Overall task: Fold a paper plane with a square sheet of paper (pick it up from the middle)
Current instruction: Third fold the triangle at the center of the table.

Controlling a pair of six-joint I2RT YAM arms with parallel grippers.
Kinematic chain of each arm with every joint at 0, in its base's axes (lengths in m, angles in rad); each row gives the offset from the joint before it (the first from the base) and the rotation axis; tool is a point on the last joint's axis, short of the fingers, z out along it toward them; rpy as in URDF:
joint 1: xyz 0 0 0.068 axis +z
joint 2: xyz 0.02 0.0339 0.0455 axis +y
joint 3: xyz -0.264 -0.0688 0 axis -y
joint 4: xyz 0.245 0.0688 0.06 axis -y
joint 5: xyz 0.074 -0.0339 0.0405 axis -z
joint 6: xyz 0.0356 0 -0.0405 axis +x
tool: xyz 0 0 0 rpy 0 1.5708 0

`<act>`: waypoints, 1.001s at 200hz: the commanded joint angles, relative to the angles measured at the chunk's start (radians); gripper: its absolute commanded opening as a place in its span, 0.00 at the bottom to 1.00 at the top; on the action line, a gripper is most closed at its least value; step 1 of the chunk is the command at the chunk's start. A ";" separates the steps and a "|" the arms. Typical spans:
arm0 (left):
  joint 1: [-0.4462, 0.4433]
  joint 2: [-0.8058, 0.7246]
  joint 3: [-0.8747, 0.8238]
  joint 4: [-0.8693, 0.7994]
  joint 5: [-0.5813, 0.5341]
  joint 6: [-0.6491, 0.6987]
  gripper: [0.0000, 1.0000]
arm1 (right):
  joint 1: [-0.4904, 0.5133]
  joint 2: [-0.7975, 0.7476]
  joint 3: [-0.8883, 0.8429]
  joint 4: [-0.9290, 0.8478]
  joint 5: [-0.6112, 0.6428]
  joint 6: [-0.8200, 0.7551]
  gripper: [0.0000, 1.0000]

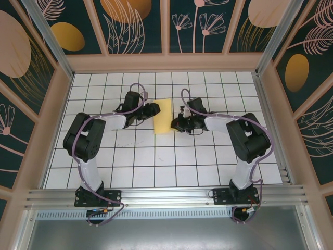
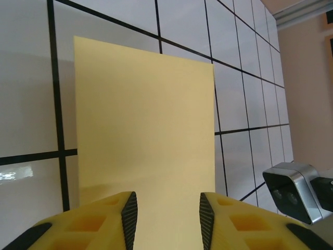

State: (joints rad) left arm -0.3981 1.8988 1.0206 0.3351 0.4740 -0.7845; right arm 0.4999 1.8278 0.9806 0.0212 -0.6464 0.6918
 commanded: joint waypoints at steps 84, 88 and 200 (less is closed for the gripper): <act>-0.012 0.103 0.027 -0.042 -0.032 0.003 0.31 | -0.006 -0.014 0.005 -0.036 -0.040 -0.015 0.11; -0.012 0.103 0.027 -0.042 -0.034 0.002 0.30 | -0.006 -0.015 0.003 -0.032 -0.045 -0.011 0.13; -0.012 0.124 0.027 -0.048 -0.045 0.008 0.29 | 0.003 -0.063 -0.085 0.052 -0.039 0.121 0.20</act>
State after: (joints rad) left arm -0.4061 2.0006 1.0286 0.3054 0.4404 -0.7906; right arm 0.4973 1.8183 0.9211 0.0277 -0.6815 0.7662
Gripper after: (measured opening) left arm 0.289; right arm 0.202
